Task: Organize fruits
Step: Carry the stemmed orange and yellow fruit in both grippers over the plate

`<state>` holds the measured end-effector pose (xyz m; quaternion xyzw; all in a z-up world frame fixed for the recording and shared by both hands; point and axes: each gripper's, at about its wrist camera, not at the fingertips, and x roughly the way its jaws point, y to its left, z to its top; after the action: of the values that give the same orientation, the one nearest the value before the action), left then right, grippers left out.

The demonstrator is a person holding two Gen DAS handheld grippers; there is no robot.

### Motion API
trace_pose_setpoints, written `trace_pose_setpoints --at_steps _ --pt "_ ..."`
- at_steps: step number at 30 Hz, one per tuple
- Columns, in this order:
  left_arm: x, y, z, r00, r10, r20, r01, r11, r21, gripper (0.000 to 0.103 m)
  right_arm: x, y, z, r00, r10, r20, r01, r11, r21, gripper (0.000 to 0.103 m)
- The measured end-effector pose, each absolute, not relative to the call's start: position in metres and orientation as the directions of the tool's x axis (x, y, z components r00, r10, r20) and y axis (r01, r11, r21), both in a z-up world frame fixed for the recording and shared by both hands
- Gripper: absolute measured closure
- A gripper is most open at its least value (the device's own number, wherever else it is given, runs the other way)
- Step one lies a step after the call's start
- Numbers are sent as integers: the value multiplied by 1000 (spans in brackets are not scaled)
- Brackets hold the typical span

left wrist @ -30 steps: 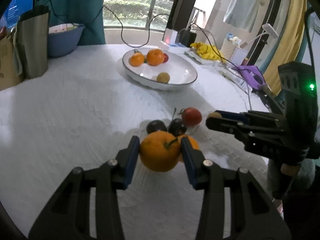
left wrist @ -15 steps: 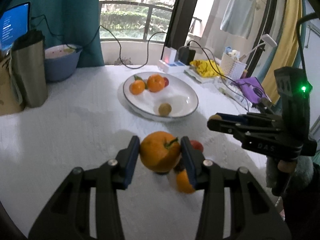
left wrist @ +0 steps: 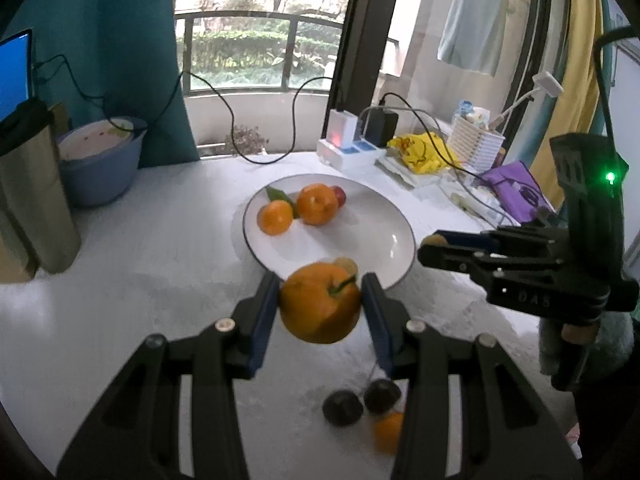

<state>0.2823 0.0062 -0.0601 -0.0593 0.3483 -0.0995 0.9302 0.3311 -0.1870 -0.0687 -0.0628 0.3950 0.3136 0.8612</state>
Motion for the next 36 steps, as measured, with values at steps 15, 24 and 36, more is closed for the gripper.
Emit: trace_pose_setpoints --at_steps 15,24,36 --pt "332 10 -72 719 -203 -665 129 979 -160 59 379 -182 -77 521 457 -721 -564 818 111 75" --pt "356 9 -79 705 -217 -676 138 976 -169 59 403 -176 -85 554 420 -719 -529 844 85 75" --pt "368 13 -92 689 -209 -694 112 977 -183 59 421 -166 -100 554 402 -729 -516 853 78 75"
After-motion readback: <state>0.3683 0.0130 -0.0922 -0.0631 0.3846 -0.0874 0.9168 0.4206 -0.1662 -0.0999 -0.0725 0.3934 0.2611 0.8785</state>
